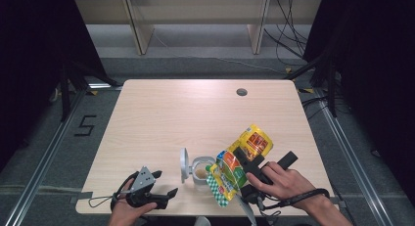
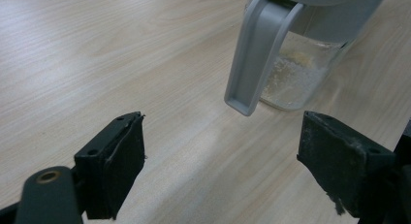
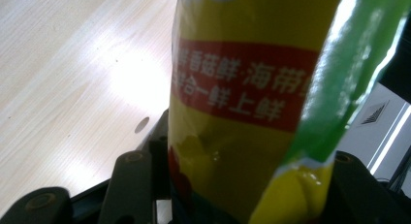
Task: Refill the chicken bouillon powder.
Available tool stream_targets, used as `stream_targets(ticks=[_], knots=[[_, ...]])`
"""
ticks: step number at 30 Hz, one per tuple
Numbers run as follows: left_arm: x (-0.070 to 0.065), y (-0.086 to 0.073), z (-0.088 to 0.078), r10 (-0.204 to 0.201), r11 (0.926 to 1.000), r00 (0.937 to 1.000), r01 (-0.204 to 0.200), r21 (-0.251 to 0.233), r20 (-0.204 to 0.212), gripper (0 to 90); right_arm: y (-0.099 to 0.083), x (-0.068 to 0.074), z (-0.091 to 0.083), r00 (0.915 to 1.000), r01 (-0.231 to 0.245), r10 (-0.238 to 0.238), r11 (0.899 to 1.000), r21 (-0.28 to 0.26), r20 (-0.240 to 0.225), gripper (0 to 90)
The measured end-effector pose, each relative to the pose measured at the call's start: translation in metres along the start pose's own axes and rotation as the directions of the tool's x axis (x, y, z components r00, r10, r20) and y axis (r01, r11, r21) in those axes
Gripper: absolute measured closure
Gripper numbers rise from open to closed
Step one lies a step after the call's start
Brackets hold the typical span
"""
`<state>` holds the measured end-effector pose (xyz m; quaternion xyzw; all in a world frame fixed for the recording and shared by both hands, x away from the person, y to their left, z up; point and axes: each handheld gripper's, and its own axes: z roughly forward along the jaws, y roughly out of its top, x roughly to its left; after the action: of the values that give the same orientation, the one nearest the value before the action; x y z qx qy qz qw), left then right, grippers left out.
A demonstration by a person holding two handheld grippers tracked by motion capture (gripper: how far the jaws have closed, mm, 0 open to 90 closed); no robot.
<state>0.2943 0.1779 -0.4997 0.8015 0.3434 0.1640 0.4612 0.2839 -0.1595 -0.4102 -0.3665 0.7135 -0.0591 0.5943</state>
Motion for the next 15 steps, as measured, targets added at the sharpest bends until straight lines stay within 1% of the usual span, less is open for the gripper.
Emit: stream_targets(ticks=[1,2,3,4,5,7,8,9,10,11,12,14,15], knots=[[0.0008,0.0001,-0.0006,0.013,0.9999,0.9999,-0.013,0.008,-0.003,16.4,-0.0008,-0.0004,-0.0009,0.9999,0.014,-0.014,1.000,0.005,-0.001,52.4],[0.0006,0.0003,-0.0012,0.012,0.9999,0.9999,-0.012,0.010,-0.001,16.4,-0.0009,0.0010,-0.0011,1.0000,-0.004,0.004,1.000,0.001,0.003,52.4],[0.0006,0.0007,-0.0017,0.012,0.9999,0.9999,-0.012,0.012,-0.005,16.4,-0.0013,0.0016,-0.0013,1.0000,-0.009,0.009,1.000,0.001,0.003,52.4],[0.0007,0.0006,-0.0014,0.008,0.9999,1.0000,-0.008,0.007,-0.001,16.4,-0.0023,0.0011,-0.0015,1.0000,-0.001,0.001,1.000,0.001,-0.010,52.4],[0.0006,0.0006,-0.0015,0.008,0.9999,1.0000,-0.008,0.010,-0.005,16.4,-0.0029,0.0007,-0.0020,1.0000,0.007,-0.007,1.000,0.007,-0.003,52.4],[0.0005,0.0003,-0.0016,0.012,0.9998,0.9999,-0.012,0.013,-0.005,16.4,-0.0034,0.0007,-0.0024,0.9999,0.006,-0.006,1.000,0.012,-0.009,52.4],[-0.0005,0.0000,-0.0016,-0.005,0.9999,1.0000,0.005,0.013,-0.006,16.4,-0.0036,0.0006,-0.0024,0.9999,0.006,-0.006,1.000,0.010,-0.008,52.5],[-0.0004,0.0001,-0.0012,-0.010,0.9999,0.9999,0.010,0.008,0.000,16.4,-0.0036,0.0006,-0.0024,1.0000,0.008,-0.008,1.000,0.013,0.000,52.4],[0.0008,0.0006,-0.0012,0.009,0.9999,0.9999,-0.009,0.007,-0.003,16.4,-0.0036,0.0002,-0.0023,0.9999,0.010,-0.010,1.000,0.012,-0.004,52.4],[0.0003,0.0002,-0.0002,-0.002,1.0000,1.0000,0.002,0.002,0.002,16.4,-0.0036,-0.0002,-0.0023,0.9999,0.012,-0.012,1.000,0.012,-0.009,52.4],[0.0001,-0.0001,-0.0001,0.001,1.0000,1.0000,-0.001,0.003,0.001,16.4,-0.0034,-0.0003,-0.0023,0.9998,0.015,-0.015,1.000,0.011,-0.009,52.4],[-0.0014,-0.0003,-0.0002,-0.020,0.9998,0.9998,0.020,0.002,0.003,16.4,-0.0032,-0.0004,-0.0028,0.9998,0.021,-0.021,1.000,0.011,0.000,52.5],[-0.0014,0.0003,-0.0008,-0.018,0.9998,0.9998,0.018,0.003,-0.004,16.4,-0.0031,-0.0006,-0.0029,0.9997,0.025,-0.025,1.000,0.011,0.001,52.5]])
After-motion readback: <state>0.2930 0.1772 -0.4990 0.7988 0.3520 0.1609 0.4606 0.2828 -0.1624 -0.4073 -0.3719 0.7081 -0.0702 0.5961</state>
